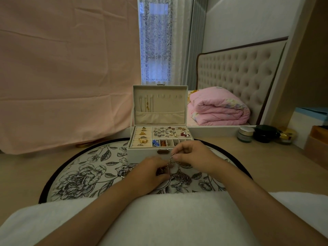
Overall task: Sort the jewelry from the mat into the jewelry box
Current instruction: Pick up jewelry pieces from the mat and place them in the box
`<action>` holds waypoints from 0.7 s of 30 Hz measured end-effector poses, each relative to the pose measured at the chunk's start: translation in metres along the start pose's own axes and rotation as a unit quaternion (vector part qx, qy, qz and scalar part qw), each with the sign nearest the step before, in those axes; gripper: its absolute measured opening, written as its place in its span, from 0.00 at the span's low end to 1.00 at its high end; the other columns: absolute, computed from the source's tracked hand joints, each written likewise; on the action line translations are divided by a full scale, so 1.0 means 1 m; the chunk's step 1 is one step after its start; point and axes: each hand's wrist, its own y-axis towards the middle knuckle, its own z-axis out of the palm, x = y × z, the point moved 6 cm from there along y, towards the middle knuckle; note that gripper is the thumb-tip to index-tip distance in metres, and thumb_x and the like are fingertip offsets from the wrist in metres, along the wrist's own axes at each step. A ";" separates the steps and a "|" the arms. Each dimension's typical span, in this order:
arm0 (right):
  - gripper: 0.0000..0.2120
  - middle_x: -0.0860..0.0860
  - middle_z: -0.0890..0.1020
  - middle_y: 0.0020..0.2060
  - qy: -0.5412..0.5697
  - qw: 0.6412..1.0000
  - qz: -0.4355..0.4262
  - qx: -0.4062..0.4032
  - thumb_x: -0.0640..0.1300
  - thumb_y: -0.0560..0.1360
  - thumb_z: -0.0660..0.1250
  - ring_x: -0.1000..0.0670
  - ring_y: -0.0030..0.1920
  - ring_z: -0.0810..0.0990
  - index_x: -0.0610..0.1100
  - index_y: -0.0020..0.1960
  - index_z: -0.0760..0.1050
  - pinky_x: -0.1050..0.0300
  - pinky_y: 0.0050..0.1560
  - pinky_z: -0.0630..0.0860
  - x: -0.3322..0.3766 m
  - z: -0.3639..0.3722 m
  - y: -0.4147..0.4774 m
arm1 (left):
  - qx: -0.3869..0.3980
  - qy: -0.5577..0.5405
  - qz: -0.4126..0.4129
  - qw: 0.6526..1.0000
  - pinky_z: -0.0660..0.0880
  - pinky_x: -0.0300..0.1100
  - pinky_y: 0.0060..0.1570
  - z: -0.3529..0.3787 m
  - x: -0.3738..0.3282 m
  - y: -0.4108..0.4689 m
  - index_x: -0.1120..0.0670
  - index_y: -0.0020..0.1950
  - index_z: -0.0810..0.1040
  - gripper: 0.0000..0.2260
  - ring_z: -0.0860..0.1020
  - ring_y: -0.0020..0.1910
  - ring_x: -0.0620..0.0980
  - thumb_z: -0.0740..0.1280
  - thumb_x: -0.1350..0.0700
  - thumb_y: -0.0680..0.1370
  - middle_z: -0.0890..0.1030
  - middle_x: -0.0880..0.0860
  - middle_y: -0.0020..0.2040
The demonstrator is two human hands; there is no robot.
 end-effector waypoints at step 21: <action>0.07 0.59 0.85 0.44 -0.313 0.941 0.061 0.109 0.47 0.74 0.75 0.60 0.45 0.81 0.52 0.52 0.85 0.67 0.46 0.75 -0.011 0.015 -0.004 | 0.016 0.074 -0.061 0.995 0.75 0.39 0.48 -0.014 0.003 -0.005 0.41 0.49 0.84 0.05 0.75 0.45 0.39 0.72 0.47 0.75 0.80 0.39 0.49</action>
